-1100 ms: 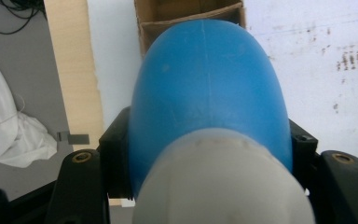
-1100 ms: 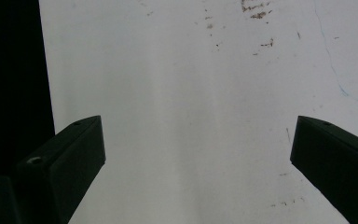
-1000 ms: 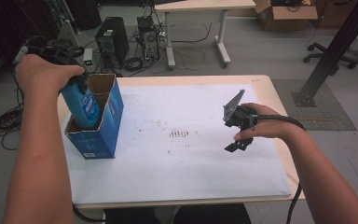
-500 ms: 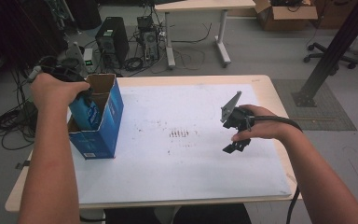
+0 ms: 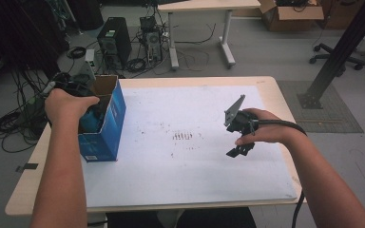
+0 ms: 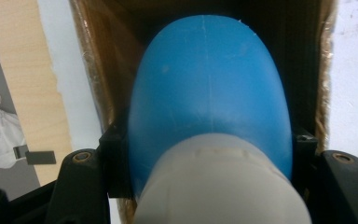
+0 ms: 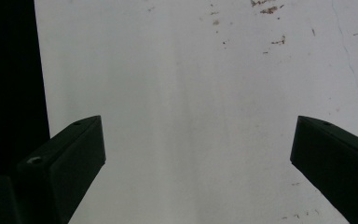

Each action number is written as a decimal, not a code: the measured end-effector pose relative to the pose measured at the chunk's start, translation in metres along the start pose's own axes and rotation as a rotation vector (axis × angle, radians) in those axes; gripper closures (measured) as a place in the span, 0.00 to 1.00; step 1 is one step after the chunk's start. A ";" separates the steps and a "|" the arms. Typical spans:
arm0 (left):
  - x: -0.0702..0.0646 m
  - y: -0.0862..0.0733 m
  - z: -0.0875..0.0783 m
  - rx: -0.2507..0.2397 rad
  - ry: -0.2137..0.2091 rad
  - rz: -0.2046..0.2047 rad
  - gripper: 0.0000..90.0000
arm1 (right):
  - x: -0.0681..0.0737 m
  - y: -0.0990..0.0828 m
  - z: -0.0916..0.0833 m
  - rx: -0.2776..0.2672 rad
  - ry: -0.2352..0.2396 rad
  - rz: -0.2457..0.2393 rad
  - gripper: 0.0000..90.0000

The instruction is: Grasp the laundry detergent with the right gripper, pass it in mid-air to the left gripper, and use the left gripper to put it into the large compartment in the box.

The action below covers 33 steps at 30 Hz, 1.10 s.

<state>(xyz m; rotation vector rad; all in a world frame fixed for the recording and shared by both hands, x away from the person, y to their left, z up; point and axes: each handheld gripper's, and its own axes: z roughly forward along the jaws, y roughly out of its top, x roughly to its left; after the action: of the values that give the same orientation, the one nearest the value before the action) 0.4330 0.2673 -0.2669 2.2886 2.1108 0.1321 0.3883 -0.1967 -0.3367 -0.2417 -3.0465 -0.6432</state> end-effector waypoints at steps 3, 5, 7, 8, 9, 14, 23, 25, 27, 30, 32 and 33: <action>0.000 0.000 0.004 0.002 0.002 -0.003 0.42 | 0.000 0.000 0.000 0.003 0.002 -0.001 0.03; -0.001 0.000 0.007 0.005 0.014 0.001 0.42 | 0.000 0.000 0.001 0.002 0.003 -0.002 0.04; -0.001 0.000 0.008 0.007 0.015 0.001 0.42 | 0.000 0.001 0.001 0.001 0.004 -0.001 0.03; -0.002 0.000 0.010 0.007 0.013 0.004 0.42 | 0.000 0.001 0.001 0.002 0.004 -0.002 0.03; -0.002 0.001 0.010 0.010 0.011 0.005 0.42 | 0.000 0.001 0.002 0.003 0.004 -0.002 0.03; -0.001 0.001 0.015 0.013 0.006 0.002 0.42 | 0.001 0.002 0.002 0.005 0.007 -0.005 0.03; -0.001 0.000 0.020 0.016 0.012 0.005 0.42 | 0.002 0.002 0.002 0.006 0.006 -0.004 0.03; -0.001 0.000 0.021 0.015 0.014 0.006 0.42 | 0.002 0.003 0.001 0.007 0.006 -0.006 0.03; -0.001 0.000 0.021 0.014 0.013 0.006 0.42 | 0.002 0.003 0.001 0.008 0.006 -0.006 0.04; -0.001 0.000 0.021 0.013 0.014 0.007 0.42 | 0.003 0.002 0.001 0.004 0.007 -0.004 0.03; -0.001 0.000 0.021 0.011 0.014 0.007 0.42 | 0.002 0.002 0.001 0.003 0.007 -0.009 0.03; -0.001 0.000 0.021 0.012 0.015 0.008 0.42 | 0.002 0.001 0.001 0.000 0.008 -0.008 0.03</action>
<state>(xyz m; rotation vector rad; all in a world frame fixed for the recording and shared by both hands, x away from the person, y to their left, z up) 0.4349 0.2669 -0.2880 2.3106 2.1156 0.1378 0.3860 -0.1946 -0.3372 -0.2266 -3.0415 -0.6432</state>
